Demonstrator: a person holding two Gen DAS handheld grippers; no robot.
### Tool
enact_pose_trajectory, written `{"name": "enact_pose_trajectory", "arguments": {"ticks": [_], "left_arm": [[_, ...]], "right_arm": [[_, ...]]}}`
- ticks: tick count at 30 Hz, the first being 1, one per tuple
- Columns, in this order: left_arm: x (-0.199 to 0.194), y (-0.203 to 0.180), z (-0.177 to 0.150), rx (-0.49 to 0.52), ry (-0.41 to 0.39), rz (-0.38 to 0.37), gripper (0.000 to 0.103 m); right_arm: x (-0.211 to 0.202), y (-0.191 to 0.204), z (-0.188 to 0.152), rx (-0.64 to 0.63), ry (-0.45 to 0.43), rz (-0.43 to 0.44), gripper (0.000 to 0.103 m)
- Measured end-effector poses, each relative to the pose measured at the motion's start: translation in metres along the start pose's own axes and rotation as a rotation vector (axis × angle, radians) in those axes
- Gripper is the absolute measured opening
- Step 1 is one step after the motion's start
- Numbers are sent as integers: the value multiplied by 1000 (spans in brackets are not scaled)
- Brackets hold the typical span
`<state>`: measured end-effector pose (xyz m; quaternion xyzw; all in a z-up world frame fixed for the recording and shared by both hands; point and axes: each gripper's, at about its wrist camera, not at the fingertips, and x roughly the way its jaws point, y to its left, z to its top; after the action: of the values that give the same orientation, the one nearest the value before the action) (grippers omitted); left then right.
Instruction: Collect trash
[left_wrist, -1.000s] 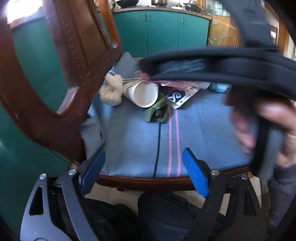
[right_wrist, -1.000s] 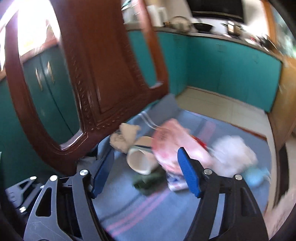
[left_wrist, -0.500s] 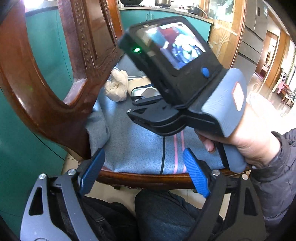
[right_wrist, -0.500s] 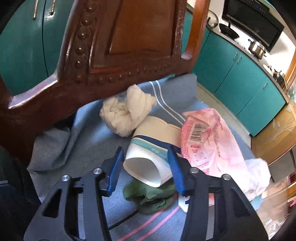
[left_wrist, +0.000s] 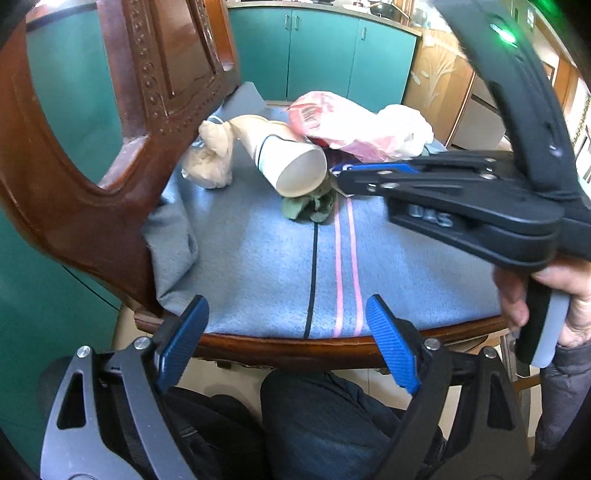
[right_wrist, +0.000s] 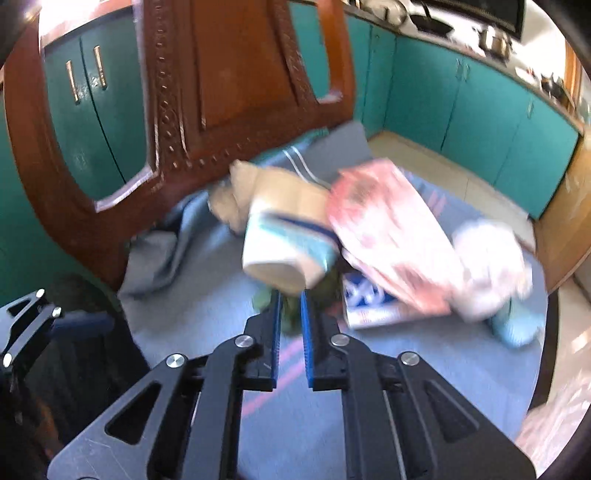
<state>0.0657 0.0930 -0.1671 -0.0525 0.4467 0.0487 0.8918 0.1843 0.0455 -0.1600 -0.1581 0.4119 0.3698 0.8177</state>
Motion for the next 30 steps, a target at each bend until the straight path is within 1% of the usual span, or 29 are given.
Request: {"name": "enact_pose_trajectory", "arguments": {"ticks": [1,2,3,5,6,7,10,12,13,14,15,17,19,20,21,23,26,30], "left_arm": [[2,-1,-1,2,5,0,87],[3,-2,-1,4,8,0,87],[4,-3,-2,7,12,1,87],[5,-4,-2,11,15,6,87],[4,-4,-1,11,15,9,87],[4,-4,-2,11,15,12,87],[3,-1,-3,5,18,18,88],[3,0,-4,1,21,21,88],[3,0,-5,0,23,22,88],[2,1,-6,-1,25,23,88],[2,2,-6,-3,27,23,89],[2,3,-8,-7,32,21,89],[1,5,-9,-7,33,21,89],[1,5,-9,-7,32,22,89],[-1,6,-9,-7,30,22,89],[-2,7,-9,-9,27,23,89],[-2,9,-10,-12,29,22,89],[-2,9,-8,-10,31,20,89]], "right_arm": [[-2,-3,-2,9,-4,9,12],[-2,-7,-1,31,-11,20,19],[-3,-8,0,51,-18,28,36],[-5,-8,3,102,-47,67,57],[-2,-8,10,117,-62,98,57],[1,-5,14,118,-70,105,57],[14,8,28,84,-81,45,57],[22,21,34,35,-72,3,59],[27,29,37,-3,-70,-39,60],[31,34,38,-33,-69,-78,65],[37,43,39,-85,-66,-137,67],[51,56,39,-158,-45,-223,67],[61,63,37,-194,-32,-259,67],[64,65,36,-207,-33,-271,65],[65,65,35,-204,-30,-266,49],[66,63,34,-179,-26,-249,49],[52,56,35,-129,-48,-177,49],[12,41,32,-49,-103,-80,49]]}}
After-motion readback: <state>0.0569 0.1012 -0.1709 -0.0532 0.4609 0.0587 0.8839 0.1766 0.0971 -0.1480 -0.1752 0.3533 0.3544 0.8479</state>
